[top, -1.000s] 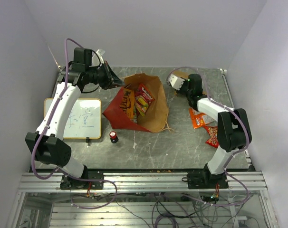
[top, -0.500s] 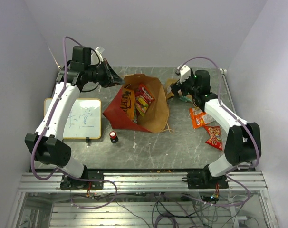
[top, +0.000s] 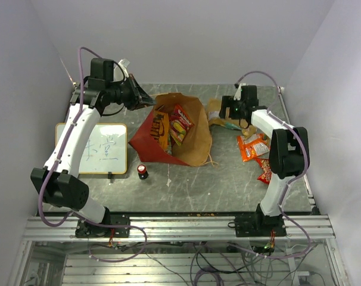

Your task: Take the snacks out of the paper bag

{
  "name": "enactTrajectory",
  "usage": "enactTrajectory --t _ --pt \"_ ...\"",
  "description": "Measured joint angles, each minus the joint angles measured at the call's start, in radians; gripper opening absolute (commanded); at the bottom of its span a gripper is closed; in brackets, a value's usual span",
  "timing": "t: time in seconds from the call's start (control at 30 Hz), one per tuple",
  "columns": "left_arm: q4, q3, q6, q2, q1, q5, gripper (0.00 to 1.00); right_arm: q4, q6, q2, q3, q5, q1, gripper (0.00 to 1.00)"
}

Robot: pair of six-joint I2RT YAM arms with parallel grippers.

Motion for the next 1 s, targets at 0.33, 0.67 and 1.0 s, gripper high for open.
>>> enactTrajectory --t 0.33,0.67,1.0 --pt "-0.001 -0.019 -0.002 -0.011 0.0 -0.018 0.07 0.014 -0.248 0.021 -0.12 0.159 0.04 0.89" --pt "0.006 -0.046 -0.014 -0.025 0.001 -0.026 0.07 0.11 -0.435 0.124 -0.075 0.156 0.037 0.9" --pt "0.017 -0.036 -0.003 -0.023 0.001 -0.013 0.07 -0.051 -0.178 -0.032 -0.027 0.083 0.042 0.88"
